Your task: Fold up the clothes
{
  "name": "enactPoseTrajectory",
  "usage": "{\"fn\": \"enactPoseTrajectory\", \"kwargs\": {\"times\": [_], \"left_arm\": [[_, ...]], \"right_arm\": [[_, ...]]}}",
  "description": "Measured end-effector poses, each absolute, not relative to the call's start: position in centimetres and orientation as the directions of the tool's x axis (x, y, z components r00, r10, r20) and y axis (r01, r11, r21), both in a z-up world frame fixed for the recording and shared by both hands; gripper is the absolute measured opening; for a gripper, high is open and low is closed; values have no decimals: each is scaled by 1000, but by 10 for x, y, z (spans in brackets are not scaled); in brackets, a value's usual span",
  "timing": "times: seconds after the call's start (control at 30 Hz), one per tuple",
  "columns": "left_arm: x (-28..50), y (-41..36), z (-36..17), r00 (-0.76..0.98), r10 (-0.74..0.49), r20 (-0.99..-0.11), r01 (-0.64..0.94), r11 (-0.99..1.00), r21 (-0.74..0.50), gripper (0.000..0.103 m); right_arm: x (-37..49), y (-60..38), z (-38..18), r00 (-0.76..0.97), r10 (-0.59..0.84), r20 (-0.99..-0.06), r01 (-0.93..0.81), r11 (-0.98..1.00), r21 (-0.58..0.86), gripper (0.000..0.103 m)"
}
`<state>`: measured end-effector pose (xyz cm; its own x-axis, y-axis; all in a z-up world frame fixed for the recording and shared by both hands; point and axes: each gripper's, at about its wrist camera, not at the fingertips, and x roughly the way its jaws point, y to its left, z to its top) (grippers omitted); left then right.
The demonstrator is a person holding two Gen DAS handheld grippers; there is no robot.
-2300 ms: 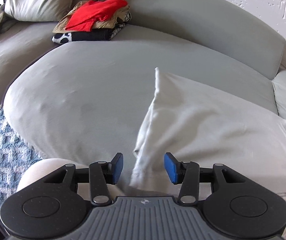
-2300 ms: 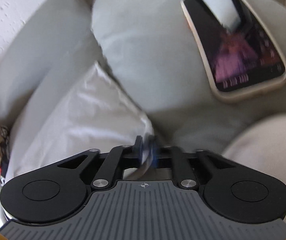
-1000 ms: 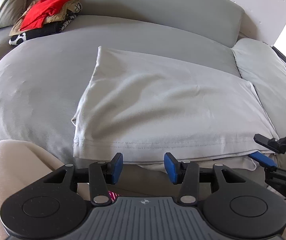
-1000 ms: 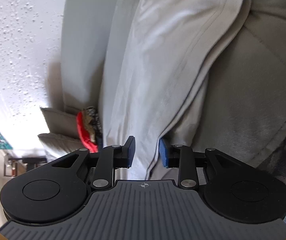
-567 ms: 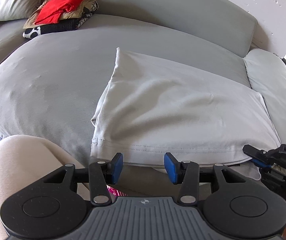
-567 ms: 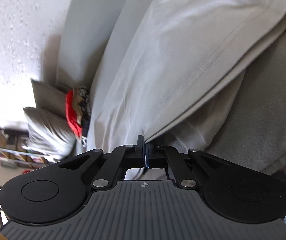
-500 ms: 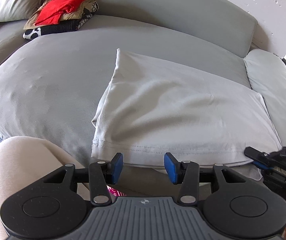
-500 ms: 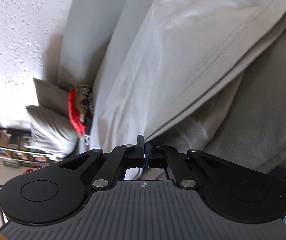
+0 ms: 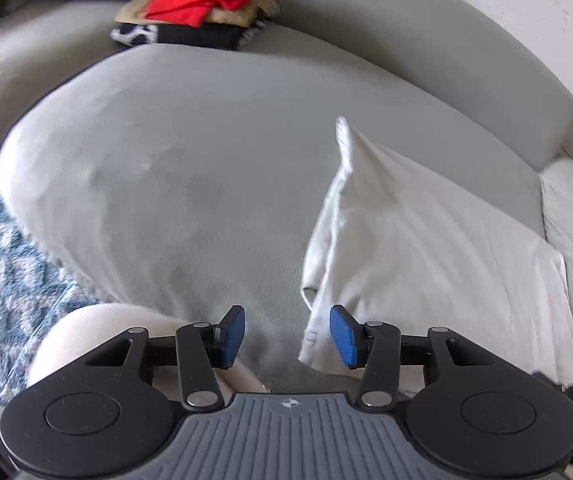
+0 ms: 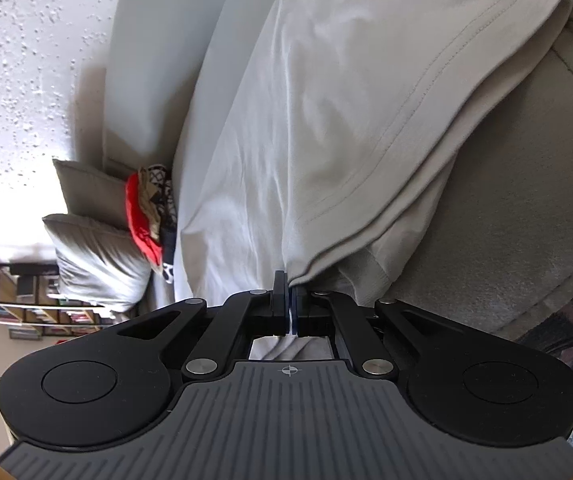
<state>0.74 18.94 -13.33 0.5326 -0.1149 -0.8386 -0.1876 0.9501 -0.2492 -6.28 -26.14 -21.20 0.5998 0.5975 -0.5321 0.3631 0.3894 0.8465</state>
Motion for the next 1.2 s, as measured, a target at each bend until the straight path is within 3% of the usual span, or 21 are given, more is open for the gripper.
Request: {"fn": "enactPoseTrajectory", "kwargs": {"times": [0.13,0.17,0.23,0.27,0.4,0.5,0.53,0.57,0.67,0.73,0.87,0.97,1.0,1.03,1.13,1.2], "left_arm": [[15,181,-142,504,-142,-852,-145,959,-245,42],[15,179,-141,500,-128,-856,-141,964,-226,37],[15,175,-141,494,-100,-864,-133,973,-189,8],[15,173,-140,491,-86,-867,-129,977,-170,2],[14,165,-138,480,-28,-877,-112,989,-93,2],[14,159,-137,472,15,-881,-98,995,-35,4],[14,157,-137,469,30,-882,-94,995,-16,6],[14,155,-136,467,44,-883,-89,996,3,10],[5,146,-126,503,123,-856,-97,992,85,29],[2,135,-119,552,66,-831,-64,997,37,29],[3,107,-113,626,-72,-776,31,997,-67,29],[25,69,-133,651,-69,-756,87,996,-16,27],[30,66,-139,650,-44,-759,83,996,13,19],[32,69,-143,640,2,-768,61,997,53,18],[38,80,-155,603,140,-785,-1,985,174,17],[40,89,-161,576,212,-789,-37,972,234,15]], "right_arm": [[-63,-261,-211,600,595,-534,362,393,845,1],[-62,-260,-210,600,595,-536,361,396,844,1],[-61,-257,-210,598,593,-539,359,403,842,1],[-60,-256,-209,594,595,-541,359,406,840,1],[-60,-255,-203,555,606,-570,356,447,821,6],[-60,-253,-190,504,593,-628,348,526,776,24],[-63,-252,-180,502,575,-646,333,560,758,37],[-66,-252,-171,501,557,-662,317,594,740,38],[-78,-257,-140,566,468,-679,248,689,681,33],[-87,-262,-119,629,396,-669,201,748,632,21],[-52,-255,-126,681,278,-678,154,850,503,21],[-32,-234,-146,687,279,-671,47,904,424,16],[-31,-227,-152,684,244,-687,25,934,356,11],[-29,-220,-157,682,206,-701,6,958,287,0],[-45,-249,-161,697,-67,-714,211,971,115,0],[-42,-284,-172,616,-186,-765,366,928,69,1]]}}
